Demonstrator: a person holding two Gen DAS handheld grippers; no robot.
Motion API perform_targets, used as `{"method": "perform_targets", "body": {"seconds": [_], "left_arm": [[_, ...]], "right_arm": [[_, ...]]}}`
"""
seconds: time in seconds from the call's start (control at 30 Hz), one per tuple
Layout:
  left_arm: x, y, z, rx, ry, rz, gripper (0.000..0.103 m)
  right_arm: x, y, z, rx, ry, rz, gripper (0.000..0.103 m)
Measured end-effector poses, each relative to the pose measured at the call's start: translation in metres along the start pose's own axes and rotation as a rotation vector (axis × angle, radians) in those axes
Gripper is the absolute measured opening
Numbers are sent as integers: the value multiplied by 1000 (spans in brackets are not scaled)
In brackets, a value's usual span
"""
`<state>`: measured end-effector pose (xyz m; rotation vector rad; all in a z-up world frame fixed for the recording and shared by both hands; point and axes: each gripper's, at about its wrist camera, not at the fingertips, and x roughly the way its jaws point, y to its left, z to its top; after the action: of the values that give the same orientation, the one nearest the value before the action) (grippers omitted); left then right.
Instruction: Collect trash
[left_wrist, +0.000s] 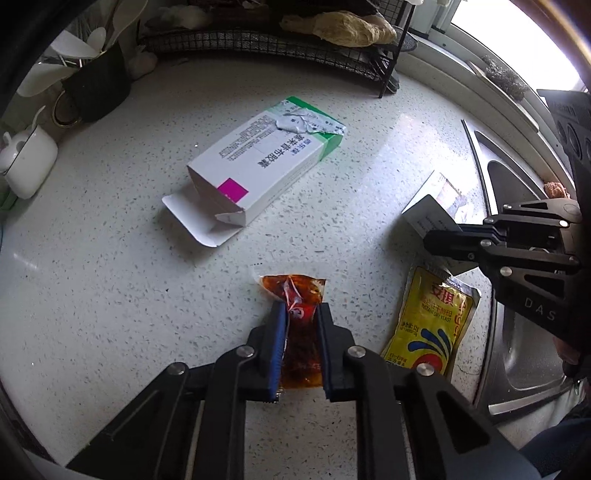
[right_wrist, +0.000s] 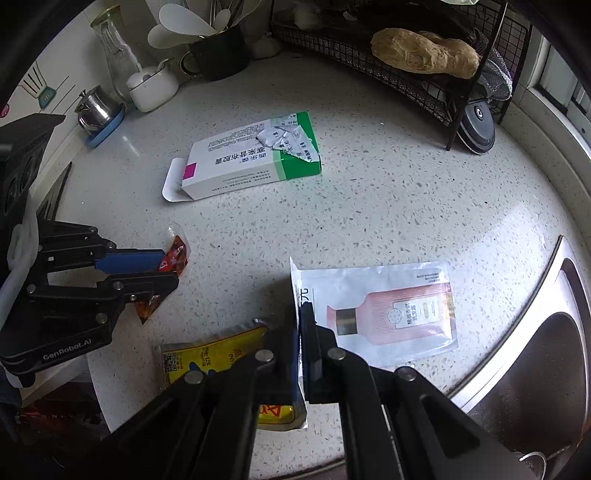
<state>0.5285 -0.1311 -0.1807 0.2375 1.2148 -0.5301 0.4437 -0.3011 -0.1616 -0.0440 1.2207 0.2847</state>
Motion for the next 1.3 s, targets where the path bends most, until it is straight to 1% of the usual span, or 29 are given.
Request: {"method": "perform_targets", "body": {"seconds": [0.1, 0.17, 0.23, 0.33, 0.43, 0.6, 0.63, 0.7, 0.87, 0.97, 1.13, 1.3], "left_arm": [[-12, 13, -7, -76, -39, 12, 14], [-25, 23, -13, -117, -68, 17, 14], [-41, 32, -20, -144, -96, 33, 14], [-67, 42, -32, -177, -146, 54, 14], [-91, 52, -46, -213, -190, 82, 14], [-130, 73, -83, -274, -244, 113, 14], [-135, 75, -91, -284, -250, 121, 14], [-143, 77, -108, -298, -260, 132, 14], [-156, 77, -147, -339, -267, 134, 14], [-164, 76, -173, -359, -271, 119, 14], [-169, 70, -213, -385, -258, 115, 14], [-167, 61, -253, -405, -240, 112, 14]], "right_arm": [[-5, 10, 4, -23, -18, 1, 1], [-12, 21, 6, -76, -38, -31, 1], [-19, 32, 9, -108, -56, -36, 1], [-34, 54, 15, -146, -97, -18, 1], [-49, 83, 21, -190, -150, -7, 1], [-71, 124, 17, -255, -197, 39, 1], [-66, 136, 21, -265, -201, 46, 1], [-68, 153, 16, -276, -206, 66, 1], [-70, 178, -7, -298, -198, 99, 1], [-73, 196, -20, -311, -192, 115, 1], [-80, 219, -43, -332, -182, 117, 1], [-78, 234, -66, -358, -139, 119, 1]]}}
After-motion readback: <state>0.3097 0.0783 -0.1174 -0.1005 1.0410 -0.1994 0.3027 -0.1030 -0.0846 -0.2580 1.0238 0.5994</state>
